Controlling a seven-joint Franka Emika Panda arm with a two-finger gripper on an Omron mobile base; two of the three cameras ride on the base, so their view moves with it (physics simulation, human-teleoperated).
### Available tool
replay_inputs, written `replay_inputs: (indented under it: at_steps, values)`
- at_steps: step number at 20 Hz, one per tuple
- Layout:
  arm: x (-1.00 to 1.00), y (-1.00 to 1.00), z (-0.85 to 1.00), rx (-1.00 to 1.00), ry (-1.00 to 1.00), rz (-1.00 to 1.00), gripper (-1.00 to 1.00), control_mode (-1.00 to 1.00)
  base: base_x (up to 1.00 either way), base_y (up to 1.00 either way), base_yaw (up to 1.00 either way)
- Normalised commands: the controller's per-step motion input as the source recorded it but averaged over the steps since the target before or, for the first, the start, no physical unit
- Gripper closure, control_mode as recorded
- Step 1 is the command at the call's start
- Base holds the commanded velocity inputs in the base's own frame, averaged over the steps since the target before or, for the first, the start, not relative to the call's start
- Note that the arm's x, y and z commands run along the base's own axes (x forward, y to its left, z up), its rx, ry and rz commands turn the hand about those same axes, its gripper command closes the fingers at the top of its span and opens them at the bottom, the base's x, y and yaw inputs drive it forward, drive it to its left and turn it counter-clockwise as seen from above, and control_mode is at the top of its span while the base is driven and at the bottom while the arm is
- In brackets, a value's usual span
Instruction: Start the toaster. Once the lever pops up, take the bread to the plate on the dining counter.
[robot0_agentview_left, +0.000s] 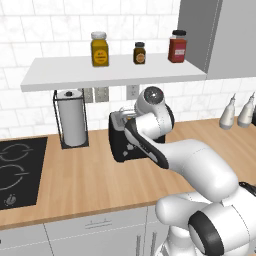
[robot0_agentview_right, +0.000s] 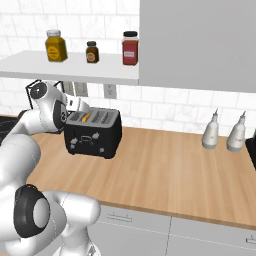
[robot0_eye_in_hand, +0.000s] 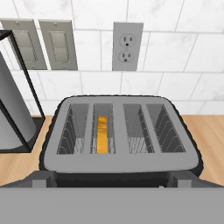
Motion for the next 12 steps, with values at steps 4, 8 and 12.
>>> replay_inputs:
  at_steps: [4,8,12]
  values:
    - [0.00,0.00,0.00,0.00,0.00,0.00,-1.00,-1.00,0.00,0.00,0.00]
    - [0.00,0.00,0.00,0.00,0.00,0.00,-1.00,-1.00,0.00,0.00,0.00]
    - [0.00,0.00,0.00,0.00,0.00,0.00,-1.00,-1.00,0.00,0.00,0.00]
